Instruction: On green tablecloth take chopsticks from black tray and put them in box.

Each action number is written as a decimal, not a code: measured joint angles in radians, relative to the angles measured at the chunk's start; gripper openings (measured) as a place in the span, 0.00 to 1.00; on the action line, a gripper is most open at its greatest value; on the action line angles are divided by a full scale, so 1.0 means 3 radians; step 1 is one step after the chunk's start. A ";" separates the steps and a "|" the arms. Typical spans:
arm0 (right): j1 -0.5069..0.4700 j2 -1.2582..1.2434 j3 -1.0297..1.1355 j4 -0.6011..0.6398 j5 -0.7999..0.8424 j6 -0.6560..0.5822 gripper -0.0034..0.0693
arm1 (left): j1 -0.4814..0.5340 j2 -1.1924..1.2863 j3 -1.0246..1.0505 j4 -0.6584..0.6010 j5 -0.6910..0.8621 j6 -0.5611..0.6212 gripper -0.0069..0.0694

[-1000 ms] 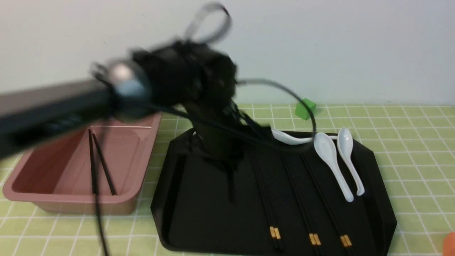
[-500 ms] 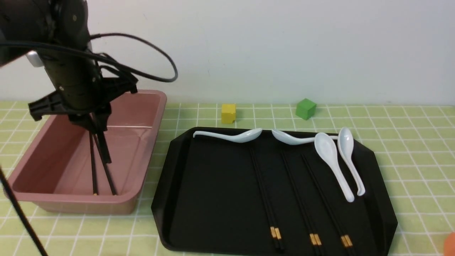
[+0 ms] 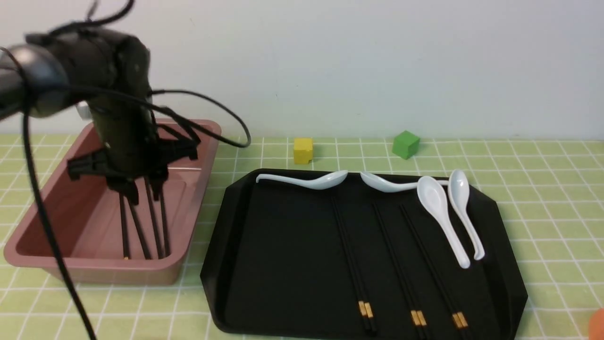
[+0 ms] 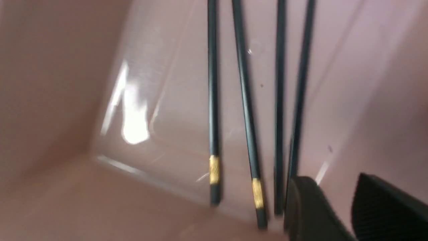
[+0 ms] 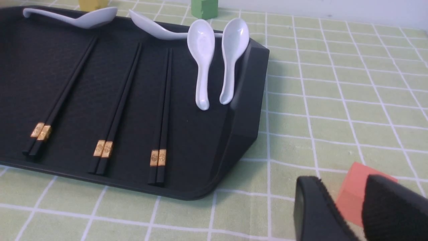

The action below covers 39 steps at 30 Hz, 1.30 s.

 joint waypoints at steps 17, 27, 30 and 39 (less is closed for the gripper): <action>0.0000 0.0000 0.0000 0.0000 0.0000 0.0000 0.38 | 0.0000 -0.3145 0.2604 -0.0638 -0.1601 0.0911 0.07; 0.0000 0.0000 0.0000 0.0000 0.0000 0.0000 0.38 | 0.0000 -0.4206 0.3980 -0.0689 -0.2676 0.0919 0.07; 0.0000 0.0000 0.0000 0.0000 0.0000 0.0000 0.38 | 0.0000 -0.4256 0.4066 -0.0689 -0.2799 0.0919 0.07; 0.0000 0.0000 0.0000 0.0000 0.0000 0.0000 0.38 | 0.0000 -0.4256 0.4094 -0.0689 -0.2814 0.0919 0.07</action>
